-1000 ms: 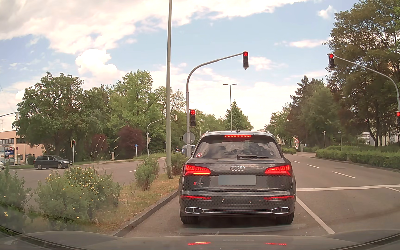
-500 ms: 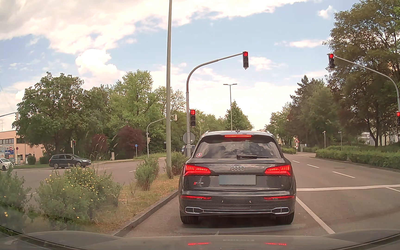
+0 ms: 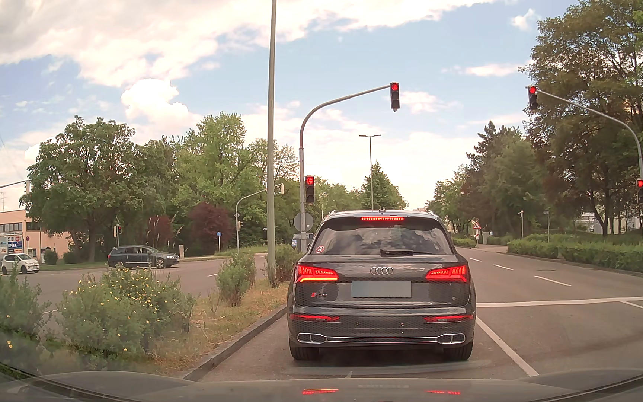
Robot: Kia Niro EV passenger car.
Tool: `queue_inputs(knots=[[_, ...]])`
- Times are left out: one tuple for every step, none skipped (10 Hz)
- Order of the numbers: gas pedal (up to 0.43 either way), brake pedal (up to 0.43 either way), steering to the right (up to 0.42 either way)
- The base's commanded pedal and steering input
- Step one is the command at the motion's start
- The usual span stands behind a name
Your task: Follow the waypoints while adhering to traffic rules and regulations
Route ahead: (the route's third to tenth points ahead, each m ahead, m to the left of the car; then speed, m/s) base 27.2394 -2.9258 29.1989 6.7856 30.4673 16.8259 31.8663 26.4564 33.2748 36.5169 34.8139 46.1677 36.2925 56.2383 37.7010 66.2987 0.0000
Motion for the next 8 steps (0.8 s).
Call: queue_inputs(knots=[[0.0, 0.445, 0.028], [0.0, 0.439, 0.028], [0.0, 0.445, 0.028], [0.0, 0.439, 0.028], [0.0, 0.445, 0.028], [0.0, 0.445, 0.028], [0.0, 0.445, 0.028], [0.0, 0.445, 0.028]])
